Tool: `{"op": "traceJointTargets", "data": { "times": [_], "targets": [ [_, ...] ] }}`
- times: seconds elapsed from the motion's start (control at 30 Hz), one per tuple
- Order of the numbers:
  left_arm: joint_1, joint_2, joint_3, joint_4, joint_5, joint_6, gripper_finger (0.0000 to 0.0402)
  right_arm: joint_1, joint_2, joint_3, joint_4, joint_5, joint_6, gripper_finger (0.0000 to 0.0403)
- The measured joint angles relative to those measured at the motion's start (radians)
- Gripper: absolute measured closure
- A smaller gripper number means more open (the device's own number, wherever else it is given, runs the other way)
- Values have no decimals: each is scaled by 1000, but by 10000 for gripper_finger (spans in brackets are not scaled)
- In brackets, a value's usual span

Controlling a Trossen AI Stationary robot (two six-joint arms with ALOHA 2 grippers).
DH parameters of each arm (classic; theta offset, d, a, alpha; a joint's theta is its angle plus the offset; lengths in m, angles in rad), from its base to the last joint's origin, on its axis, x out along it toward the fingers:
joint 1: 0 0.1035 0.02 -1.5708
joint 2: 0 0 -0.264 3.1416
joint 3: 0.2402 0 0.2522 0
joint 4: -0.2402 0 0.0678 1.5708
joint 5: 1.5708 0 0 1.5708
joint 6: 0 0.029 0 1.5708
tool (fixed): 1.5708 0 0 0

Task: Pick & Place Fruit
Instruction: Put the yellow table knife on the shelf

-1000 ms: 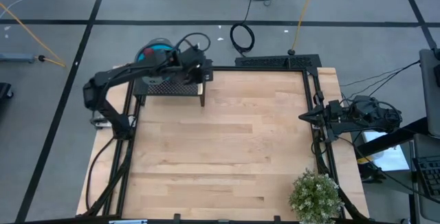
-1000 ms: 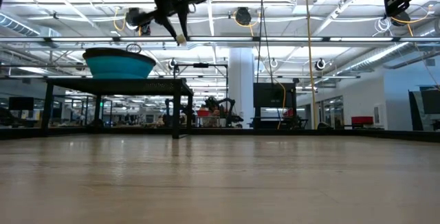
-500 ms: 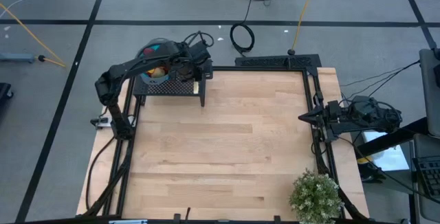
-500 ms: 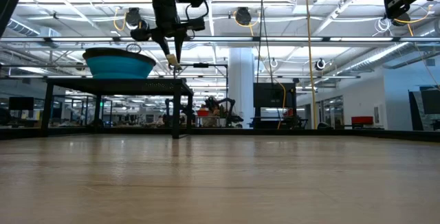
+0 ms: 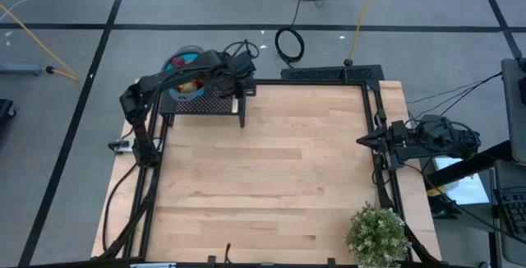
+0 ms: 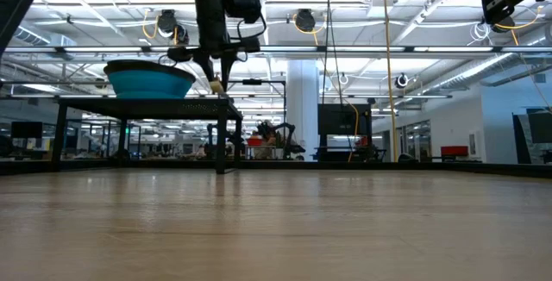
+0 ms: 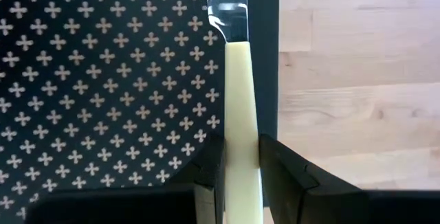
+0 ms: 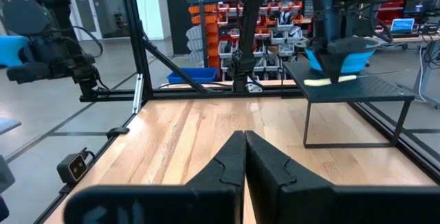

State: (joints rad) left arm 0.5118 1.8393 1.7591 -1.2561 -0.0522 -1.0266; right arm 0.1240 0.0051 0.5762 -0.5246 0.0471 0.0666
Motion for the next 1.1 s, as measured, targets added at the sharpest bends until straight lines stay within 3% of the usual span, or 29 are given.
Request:
{"op": "traceJointTargets", "data": {
  "times": [1.1],
  "targets": [
    [26,38,-1,-19,-53,87,330,0,0,0,0,0,1,403]
  ]
}}
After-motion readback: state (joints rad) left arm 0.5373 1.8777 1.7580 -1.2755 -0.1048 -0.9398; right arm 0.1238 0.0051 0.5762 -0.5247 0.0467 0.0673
